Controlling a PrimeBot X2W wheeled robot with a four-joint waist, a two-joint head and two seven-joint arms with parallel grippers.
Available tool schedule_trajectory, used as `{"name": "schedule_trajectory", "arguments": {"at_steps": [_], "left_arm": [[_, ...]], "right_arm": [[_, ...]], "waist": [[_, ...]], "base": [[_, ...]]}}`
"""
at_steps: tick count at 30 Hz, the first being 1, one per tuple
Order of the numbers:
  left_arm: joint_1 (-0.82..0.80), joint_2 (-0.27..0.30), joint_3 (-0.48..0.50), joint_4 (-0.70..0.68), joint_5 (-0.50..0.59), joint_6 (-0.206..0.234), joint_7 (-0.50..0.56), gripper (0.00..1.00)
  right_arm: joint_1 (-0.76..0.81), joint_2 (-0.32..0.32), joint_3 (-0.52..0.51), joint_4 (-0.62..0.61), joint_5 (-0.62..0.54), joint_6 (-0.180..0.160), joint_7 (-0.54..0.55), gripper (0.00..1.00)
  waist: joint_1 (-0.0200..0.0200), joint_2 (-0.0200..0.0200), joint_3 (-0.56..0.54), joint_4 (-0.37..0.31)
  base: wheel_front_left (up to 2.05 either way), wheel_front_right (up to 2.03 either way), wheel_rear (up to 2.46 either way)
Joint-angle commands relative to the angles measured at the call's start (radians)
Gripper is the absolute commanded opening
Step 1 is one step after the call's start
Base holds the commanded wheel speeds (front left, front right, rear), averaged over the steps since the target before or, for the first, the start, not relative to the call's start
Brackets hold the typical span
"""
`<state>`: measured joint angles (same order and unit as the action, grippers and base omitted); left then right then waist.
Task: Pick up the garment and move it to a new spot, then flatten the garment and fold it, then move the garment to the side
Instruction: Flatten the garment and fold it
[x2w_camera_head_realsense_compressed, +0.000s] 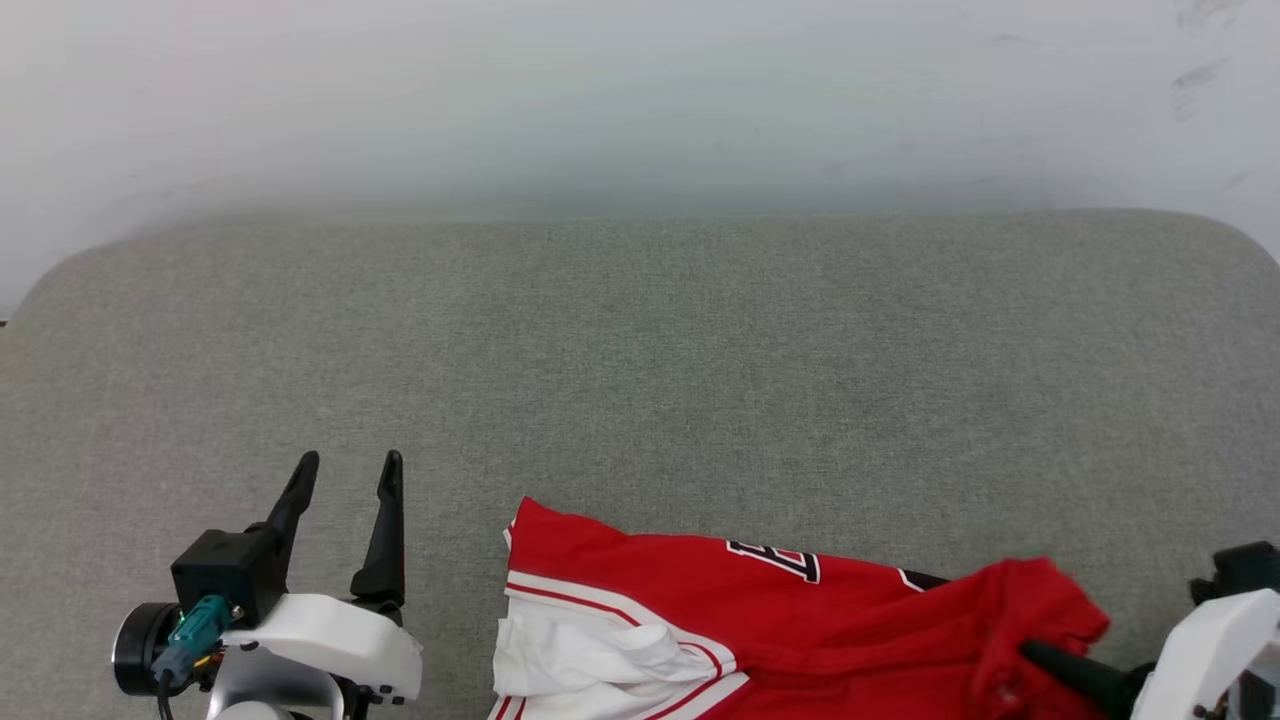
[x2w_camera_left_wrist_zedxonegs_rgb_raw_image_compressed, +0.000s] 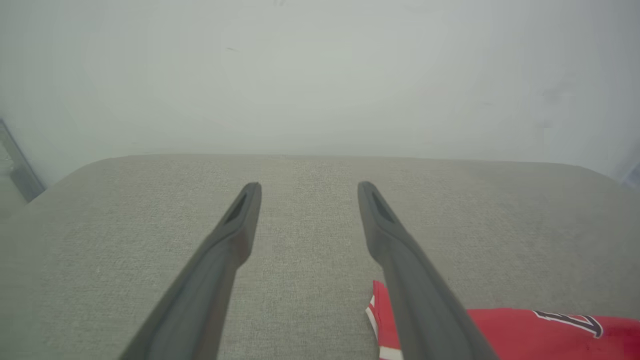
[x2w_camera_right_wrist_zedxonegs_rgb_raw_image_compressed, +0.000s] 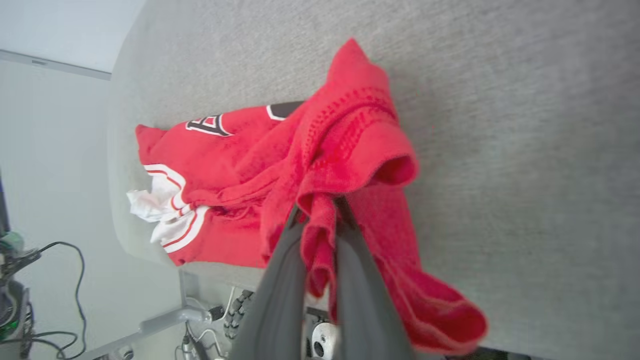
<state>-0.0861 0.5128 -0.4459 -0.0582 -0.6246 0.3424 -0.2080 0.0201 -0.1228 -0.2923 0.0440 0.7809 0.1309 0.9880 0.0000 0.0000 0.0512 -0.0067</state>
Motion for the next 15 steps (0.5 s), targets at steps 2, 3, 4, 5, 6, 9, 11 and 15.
{"name": "schedule_trajectory", "arguments": {"at_steps": [2,3,4,5,6,9,11,15], "left_arm": [[-0.006,0.001,-0.002,-0.001,0.003,-0.001,0.002,1.00],[-0.006,0.001,-0.003,-0.001,0.003,-0.001,0.003,1.00],[-0.007,0.000,-0.005,-0.002,0.002,-0.002,0.005,1.00],[-0.008,-0.001,-0.007,-0.003,0.002,-0.002,0.006,1.00],[-0.009,-0.001,-0.009,-0.004,0.001,-0.002,0.008,1.00],[-0.014,-0.003,-0.012,-0.005,0.001,-0.002,0.008,1.00],[-0.017,-0.005,-0.015,-0.005,0.002,-0.005,0.008,1.00],[-0.033,-0.015,-0.025,0.000,0.004,-0.011,0.009,1.00]], "right_arm": [[-0.008,0.036,0.013,-0.021,0.086,0.000,0.038,0.00],[-0.006,0.044,0.020,-0.028,0.116,0.000,0.052,0.00],[-0.006,0.053,0.030,-0.031,0.159,0.000,0.066,0.00],[-0.006,0.061,0.039,-0.033,0.196,0.000,0.078,0.00],[-0.007,0.066,0.051,-0.035,0.234,0.000,0.086,0.00],[-0.016,0.074,0.101,-0.030,0.322,0.000,0.091,0.00],[-0.020,0.073,0.122,-0.026,0.348,0.000,0.086,0.00],[-0.030,0.075,0.250,-0.006,0.452,0.000,0.033,0.00]], "waist": [[0.0000,0.0000,-0.004,0.010],[0.0000,0.0000,-0.005,0.014],[0.0000,0.0000,-0.006,0.019],[0.0000,0.0000,-0.006,0.025],[0.0000,0.0000,-0.006,0.031],[0.0000,0.0000,-0.006,0.049],[0.0000,0.0000,-0.005,0.058],[0.0000,0.0000,0.004,0.096]], "base": [[0.00,0.00,0.00],[0.00,0.00,0.00],[0.00,0.00,0.00],[0.00,0.00,0.00],[0.00,0.00,0.00],[0.00,0.00,0.00],[0.00,0.00,0.00],[0.00,0.00,0.00]]}}
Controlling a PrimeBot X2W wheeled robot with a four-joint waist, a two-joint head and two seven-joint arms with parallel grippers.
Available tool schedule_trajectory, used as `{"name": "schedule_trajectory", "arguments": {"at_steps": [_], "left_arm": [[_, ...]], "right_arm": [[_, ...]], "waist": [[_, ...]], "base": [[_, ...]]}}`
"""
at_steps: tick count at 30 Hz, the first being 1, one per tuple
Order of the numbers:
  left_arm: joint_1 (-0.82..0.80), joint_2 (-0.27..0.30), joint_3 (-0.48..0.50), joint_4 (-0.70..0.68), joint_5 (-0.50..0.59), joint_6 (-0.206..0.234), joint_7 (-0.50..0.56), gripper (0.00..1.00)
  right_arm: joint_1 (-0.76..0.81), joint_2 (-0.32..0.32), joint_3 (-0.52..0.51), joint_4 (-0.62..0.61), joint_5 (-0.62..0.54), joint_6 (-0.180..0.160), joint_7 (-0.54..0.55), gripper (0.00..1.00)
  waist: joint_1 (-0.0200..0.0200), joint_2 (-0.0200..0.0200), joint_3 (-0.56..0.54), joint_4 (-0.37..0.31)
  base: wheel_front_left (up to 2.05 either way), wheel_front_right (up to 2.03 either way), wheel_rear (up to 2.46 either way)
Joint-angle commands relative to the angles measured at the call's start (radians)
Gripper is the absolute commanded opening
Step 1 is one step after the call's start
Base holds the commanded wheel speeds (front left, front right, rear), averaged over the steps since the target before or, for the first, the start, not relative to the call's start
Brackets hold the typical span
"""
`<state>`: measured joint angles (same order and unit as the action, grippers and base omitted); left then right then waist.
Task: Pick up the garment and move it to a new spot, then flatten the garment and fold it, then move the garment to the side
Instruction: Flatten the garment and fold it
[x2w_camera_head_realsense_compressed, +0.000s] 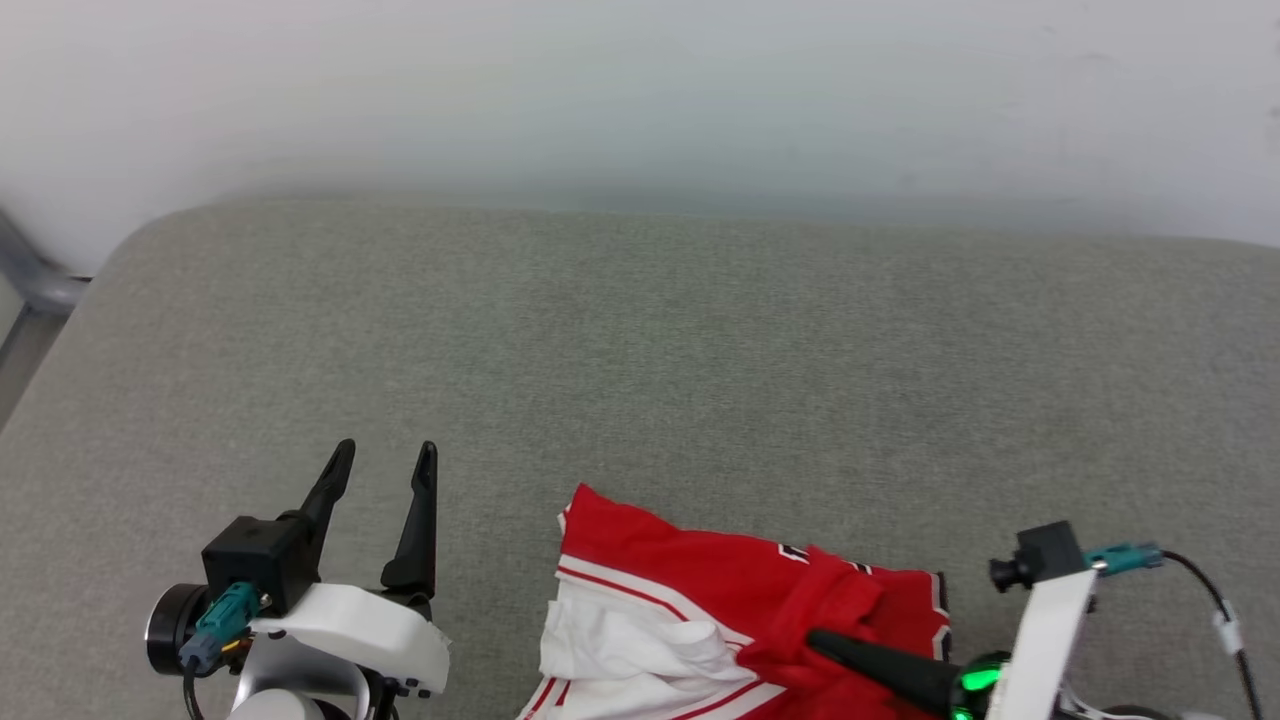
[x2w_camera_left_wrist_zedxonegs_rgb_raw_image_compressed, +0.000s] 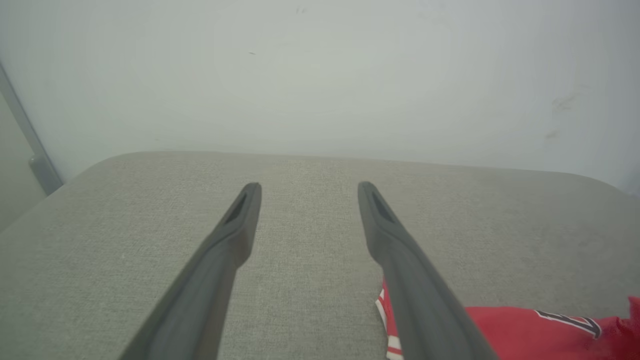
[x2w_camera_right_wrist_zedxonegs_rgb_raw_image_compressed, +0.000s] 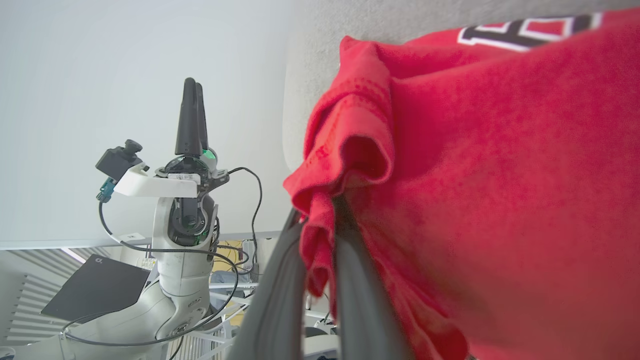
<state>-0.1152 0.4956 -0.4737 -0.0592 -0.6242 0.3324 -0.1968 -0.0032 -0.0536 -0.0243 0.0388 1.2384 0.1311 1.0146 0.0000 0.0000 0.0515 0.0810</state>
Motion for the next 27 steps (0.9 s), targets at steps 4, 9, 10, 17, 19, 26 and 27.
{"name": "schedule_trajectory", "arguments": {"at_steps": [4,9,10,17,19,26,27], "left_arm": [[-0.023,-0.012,-0.004,0.013,0.004,-0.009,-0.010,1.00],[-0.039,-0.024,-0.012,0.028,0.006,-0.019,-0.020,1.00],[-0.040,-0.026,-0.012,0.032,0.005,-0.019,-0.021,1.00],[-0.072,-0.049,-0.020,0.051,0.013,-0.027,-0.032,1.00],[-0.082,-0.054,-0.021,0.054,0.017,-0.031,-0.037,1.00],[-0.098,-0.078,-0.020,0.086,0.021,-0.041,-0.050,1.00],[-0.100,-0.080,-0.020,0.091,0.021,-0.043,-0.052,1.00]], "right_arm": [[-0.045,0.004,0.110,0.024,0.061,-0.001,-0.064,0.00],[-0.110,0.004,0.246,0.064,0.105,-0.001,-0.150,0.00],[-0.124,0.004,0.269,0.074,0.115,-0.001,-0.169,0.00],[-0.199,0.004,0.374,0.172,0.097,-0.001,-0.279,0.00],[-0.217,0.003,0.387,0.201,0.084,-0.001,-0.310,0.00],[-0.255,0.004,0.433,0.260,0.078,-0.001,-0.398,0.49],[-0.259,0.004,0.441,0.262,0.081,-0.001,-0.405,0.76]], "waist": [[0.0000,0.0000,0.018,0.038],[0.0000,0.0000,0.035,0.066],[0.0000,0.0000,0.038,0.070],[0.0000,0.0000,0.072,0.089],[0.0000,0.0000,0.088,0.091],[0.0000,0.0000,0.116,0.081],[0.0000,0.0000,0.116,0.079]], "base": [[0.00,0.00,0.00],[0.00,0.00,0.00],[0.00,0.00,0.00],[0.00,0.00,0.00],[0.00,0.00,0.00],[0.00,0.00,0.00],[0.00,0.00,0.00]]}}
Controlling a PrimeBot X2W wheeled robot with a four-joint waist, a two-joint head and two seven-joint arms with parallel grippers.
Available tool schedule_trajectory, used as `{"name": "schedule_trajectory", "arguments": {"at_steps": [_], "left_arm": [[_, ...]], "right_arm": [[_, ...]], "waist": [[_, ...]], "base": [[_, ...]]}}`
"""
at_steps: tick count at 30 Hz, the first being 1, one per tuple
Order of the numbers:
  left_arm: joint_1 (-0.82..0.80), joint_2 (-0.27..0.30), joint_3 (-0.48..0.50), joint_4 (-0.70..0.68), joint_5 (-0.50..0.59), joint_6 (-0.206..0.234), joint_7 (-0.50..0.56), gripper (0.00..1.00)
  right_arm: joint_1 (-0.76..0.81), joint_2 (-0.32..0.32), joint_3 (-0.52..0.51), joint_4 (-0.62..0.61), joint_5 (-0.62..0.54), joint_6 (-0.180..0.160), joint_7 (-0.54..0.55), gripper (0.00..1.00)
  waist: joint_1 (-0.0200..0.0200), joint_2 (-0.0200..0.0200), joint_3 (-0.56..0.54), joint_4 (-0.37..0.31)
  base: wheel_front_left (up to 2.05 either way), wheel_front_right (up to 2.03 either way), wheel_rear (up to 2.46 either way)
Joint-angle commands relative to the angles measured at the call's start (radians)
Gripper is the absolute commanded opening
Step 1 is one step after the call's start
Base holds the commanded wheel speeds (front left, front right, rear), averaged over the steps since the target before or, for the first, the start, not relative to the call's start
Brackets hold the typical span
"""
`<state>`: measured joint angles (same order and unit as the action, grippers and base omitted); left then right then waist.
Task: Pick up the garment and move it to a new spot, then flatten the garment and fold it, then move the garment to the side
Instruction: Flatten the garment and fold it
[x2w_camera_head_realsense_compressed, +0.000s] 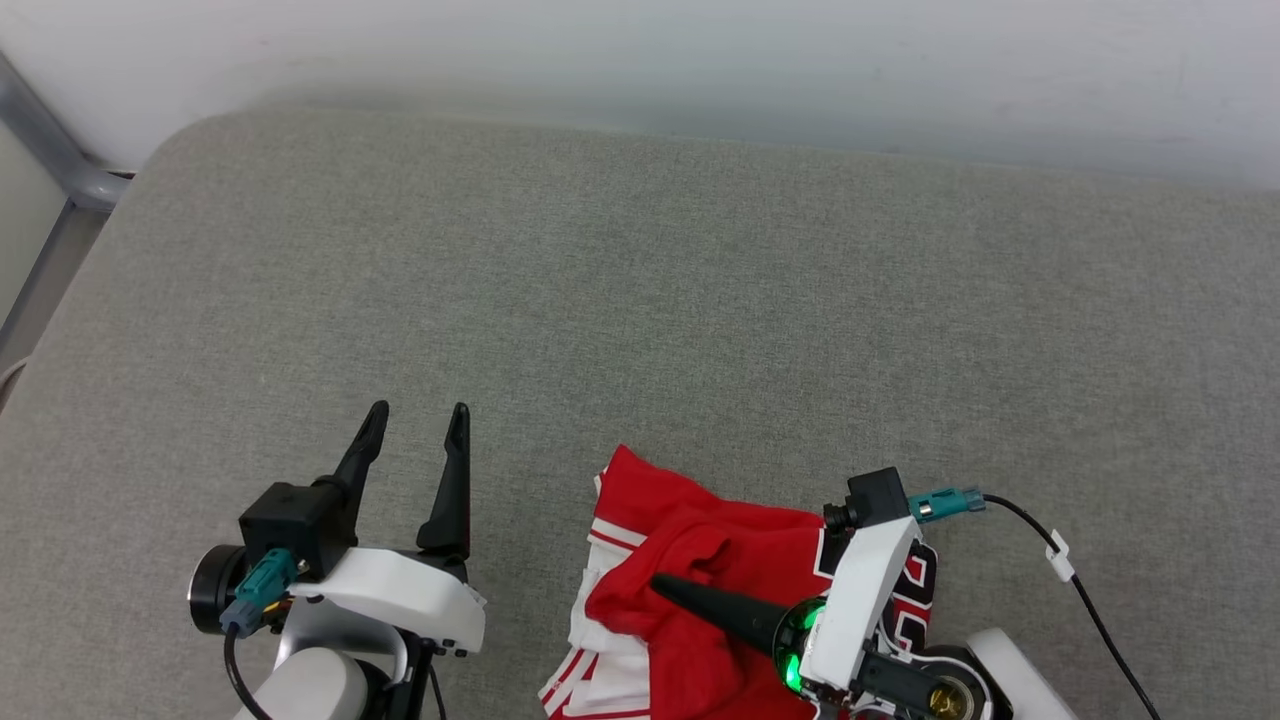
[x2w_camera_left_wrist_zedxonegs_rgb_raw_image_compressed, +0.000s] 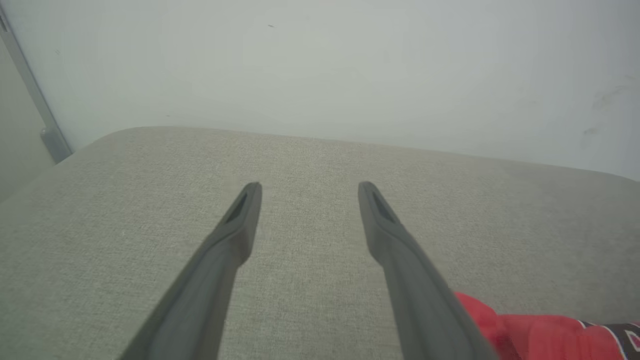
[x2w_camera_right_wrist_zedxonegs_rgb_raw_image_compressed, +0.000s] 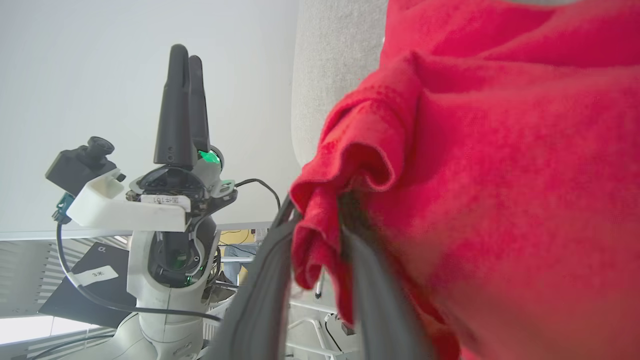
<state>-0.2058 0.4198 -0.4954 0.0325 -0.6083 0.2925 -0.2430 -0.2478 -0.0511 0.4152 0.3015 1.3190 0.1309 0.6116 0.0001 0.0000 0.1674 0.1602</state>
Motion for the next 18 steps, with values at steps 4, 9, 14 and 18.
{"name": "schedule_trajectory", "arguments": {"at_steps": [4,9,14,18], "left_arm": [[-0.011,-0.006,0.005,0.014,0.005,-0.010,-0.009,1.00],[0.000,-0.002,0.004,0.024,0.004,-0.017,-0.012,1.00],[0.013,0.007,0.006,0.031,0.005,-0.010,-0.013,1.00],[0.023,0.014,0.007,0.029,0.005,-0.003,-0.010,1.00]], "right_arm": [[-0.024,-0.010,0.024,-0.005,0.007,0.000,-0.030,1.00],[-0.032,-0.037,0.068,-0.057,-0.007,0.000,-0.063,1.00],[-0.042,-0.095,0.105,-0.146,-0.084,0.000,-0.149,1.00],[-0.035,-0.149,0.077,-0.184,-0.200,0.000,-0.285,1.00]], "waist": [[-0.0001,0.0000,-0.011,-0.011],[-0.0001,0.0000,-0.037,-0.025],[-0.0001,0.0000,-0.061,-0.041],[-0.0001,0.0000,-0.085,-0.056]], "base": [[0.00,0.00,0.00],[0.00,0.00,0.00],[0.00,0.00,0.00],[0.00,0.00,0.00]]}}
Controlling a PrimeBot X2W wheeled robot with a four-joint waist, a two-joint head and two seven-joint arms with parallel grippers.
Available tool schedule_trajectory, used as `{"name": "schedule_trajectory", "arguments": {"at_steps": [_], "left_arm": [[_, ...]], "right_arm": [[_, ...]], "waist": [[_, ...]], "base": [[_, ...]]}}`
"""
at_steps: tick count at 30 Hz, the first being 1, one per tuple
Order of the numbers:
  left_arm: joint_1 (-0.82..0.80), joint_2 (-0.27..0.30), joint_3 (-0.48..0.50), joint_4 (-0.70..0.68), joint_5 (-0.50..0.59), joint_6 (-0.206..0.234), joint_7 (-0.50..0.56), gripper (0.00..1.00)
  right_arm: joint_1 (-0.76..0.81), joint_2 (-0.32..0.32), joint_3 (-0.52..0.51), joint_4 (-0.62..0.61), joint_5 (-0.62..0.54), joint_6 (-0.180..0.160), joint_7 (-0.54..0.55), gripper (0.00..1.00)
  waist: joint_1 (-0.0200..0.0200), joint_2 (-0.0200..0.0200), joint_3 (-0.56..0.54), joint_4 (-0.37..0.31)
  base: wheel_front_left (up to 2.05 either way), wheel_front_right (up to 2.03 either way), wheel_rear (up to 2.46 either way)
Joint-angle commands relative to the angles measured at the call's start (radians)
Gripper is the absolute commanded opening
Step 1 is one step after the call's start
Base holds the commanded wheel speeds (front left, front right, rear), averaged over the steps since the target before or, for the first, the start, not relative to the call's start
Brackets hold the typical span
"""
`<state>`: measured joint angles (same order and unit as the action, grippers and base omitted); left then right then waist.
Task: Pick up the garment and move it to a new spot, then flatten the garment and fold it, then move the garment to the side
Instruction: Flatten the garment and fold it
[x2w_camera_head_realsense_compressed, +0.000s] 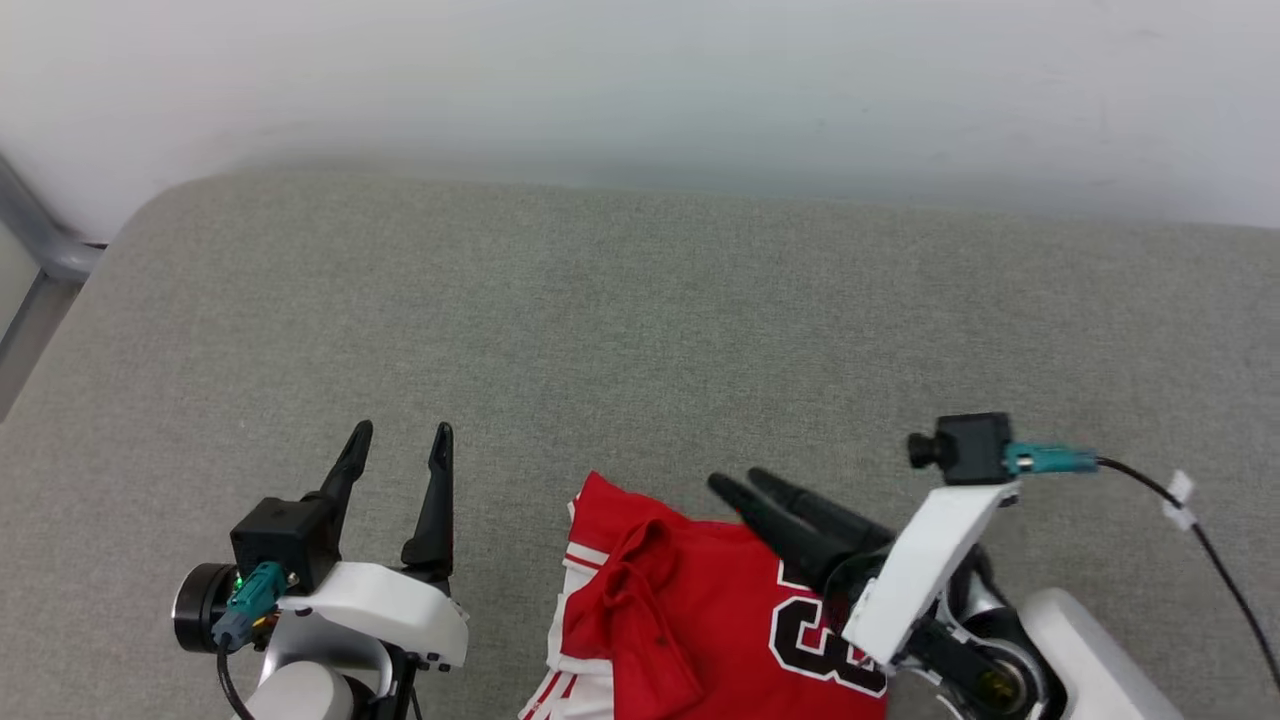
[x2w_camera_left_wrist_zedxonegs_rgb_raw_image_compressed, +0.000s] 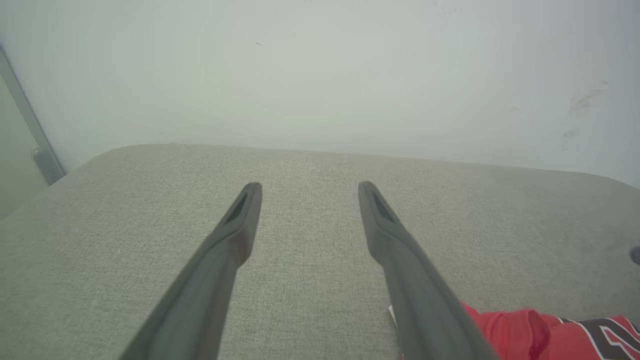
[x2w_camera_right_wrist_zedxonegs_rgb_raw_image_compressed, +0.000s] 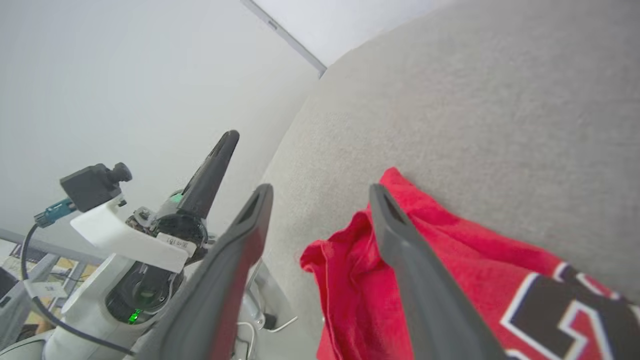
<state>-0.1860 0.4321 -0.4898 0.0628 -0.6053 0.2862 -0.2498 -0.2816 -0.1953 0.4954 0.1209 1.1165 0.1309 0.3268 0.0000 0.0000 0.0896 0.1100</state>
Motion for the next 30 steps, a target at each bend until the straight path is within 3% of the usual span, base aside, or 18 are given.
{"name": "schedule_trajectory", "arguments": {"at_steps": [1,7,12,17,24,30], "left_arm": [[0.009,0.003,0.001,-0.003,0.002,0.006,-0.003,1.00],[0.030,0.011,0.008,-0.012,0.008,0.021,-0.007,1.00],[0.051,0.015,0.023,-0.018,0.021,0.033,-0.010,1.00],[0.085,0.016,0.036,-0.018,0.031,0.039,-0.014,1.00],[0.119,0.010,0.047,-0.007,0.050,0.034,-0.016,1.00],[0.146,-0.003,0.062,0.014,0.065,0.024,-0.017,1.00]], "right_arm": [[0.007,-0.013,-0.017,-0.006,-0.033,0.000,-0.036,1.00],[0.068,-0.046,-0.183,0.031,-0.306,0.000,-0.211,1.00],[0.144,-0.012,-0.383,-0.001,-0.533,0.000,-0.282,1.00],[0.218,0.054,-0.519,-0.104,-0.750,0.000,-0.318,1.00],[0.323,0.119,-0.578,-0.219,-0.942,-0.001,-0.315,1.00],[0.390,0.140,-0.576,-0.260,-0.977,-0.001,-0.312,1.00]], "waist": [[0.0000,0.0000,-0.012,-0.011],[0.0000,0.0000,-0.038,-0.039],[0.0000,0.0000,-0.064,-0.062],[0.0000,0.0000,-0.094,-0.083],[0.0000,0.0000,-0.116,-0.098],[0.0000,0.0000,-0.132,-0.104]], "base": [[0.00,0.00,0.00],[0.00,0.00,0.00],[0.00,0.00,0.00],[0.00,0.00,0.00],[0.00,0.00,0.00],[0.00,0.00,0.00]]}}
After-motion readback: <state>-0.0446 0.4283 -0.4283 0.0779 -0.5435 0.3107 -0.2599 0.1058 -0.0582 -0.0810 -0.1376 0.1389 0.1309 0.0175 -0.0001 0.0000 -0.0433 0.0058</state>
